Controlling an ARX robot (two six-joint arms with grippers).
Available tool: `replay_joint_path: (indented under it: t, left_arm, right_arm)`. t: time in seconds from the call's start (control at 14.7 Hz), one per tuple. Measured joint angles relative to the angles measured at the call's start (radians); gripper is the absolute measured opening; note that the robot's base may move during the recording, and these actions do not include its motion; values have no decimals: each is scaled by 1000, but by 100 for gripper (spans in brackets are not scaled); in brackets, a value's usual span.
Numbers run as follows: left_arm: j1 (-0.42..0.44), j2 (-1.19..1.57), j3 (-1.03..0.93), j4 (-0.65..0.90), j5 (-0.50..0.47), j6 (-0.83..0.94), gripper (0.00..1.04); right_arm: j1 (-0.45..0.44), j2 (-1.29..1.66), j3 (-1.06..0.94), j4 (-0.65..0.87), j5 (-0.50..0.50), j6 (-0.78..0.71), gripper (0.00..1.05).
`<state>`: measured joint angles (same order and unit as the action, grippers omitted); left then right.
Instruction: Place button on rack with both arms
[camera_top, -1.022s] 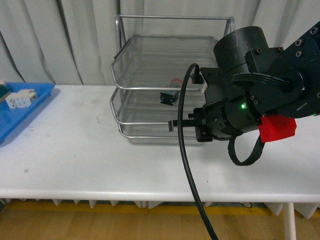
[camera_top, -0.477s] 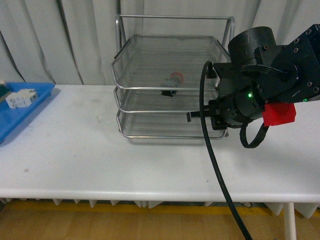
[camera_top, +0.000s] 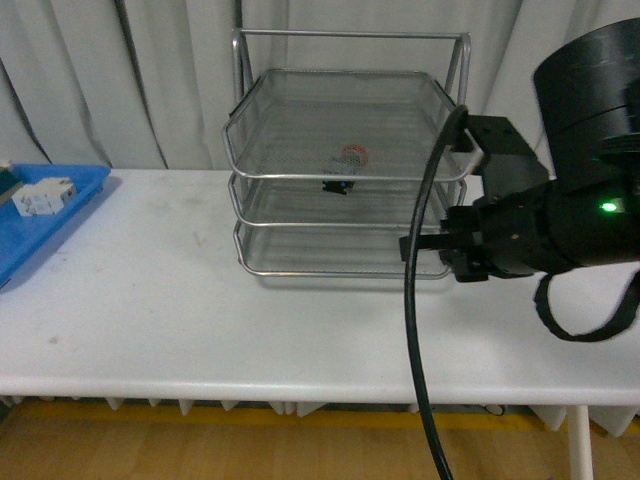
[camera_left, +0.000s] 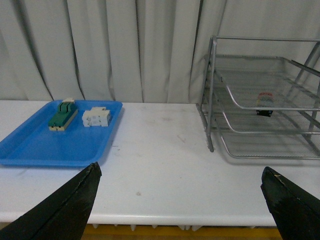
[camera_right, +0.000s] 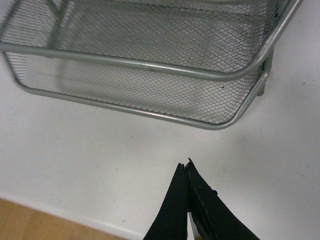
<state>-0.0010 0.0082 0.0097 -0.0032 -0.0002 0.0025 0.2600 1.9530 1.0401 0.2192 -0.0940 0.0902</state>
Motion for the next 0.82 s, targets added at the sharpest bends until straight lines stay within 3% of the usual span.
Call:
replay_joint_path:
  t: [0.27, 0.48, 0.54, 0.61, 0.68, 0.75, 0.82]
  left_arm:
    - [0, 0, 0, 0, 0, 0, 98]
    - [0, 0, 0, 0, 0, 0, 98]
    - [0, 0, 0, 0, 0, 0, 98]
    - [0, 0, 0, 0, 0, 0, 98]
    - [0, 0, 0, 0, -2, 0, 98]
    - [0, 0, 0, 0, 0, 0, 98]
    - [0, 0, 0, -1, 0, 0, 98]
  right_arm:
    - [-49, -290, -255, 135, -64, 17, 2]
    - [-127, -587, -438, 127, -124, 17, 2]
    - [-150, -710, -537, 243, -72, 3, 2]
    - [-221, -900, -663, 354, 52, -44, 2]
    - [-273, -1218, -801, 183, 105, -66, 2]
    - [-257, -1510, -908, 20, 94, -81, 2]
    - [-257, -1627, -950, -11, 94, -83, 2]
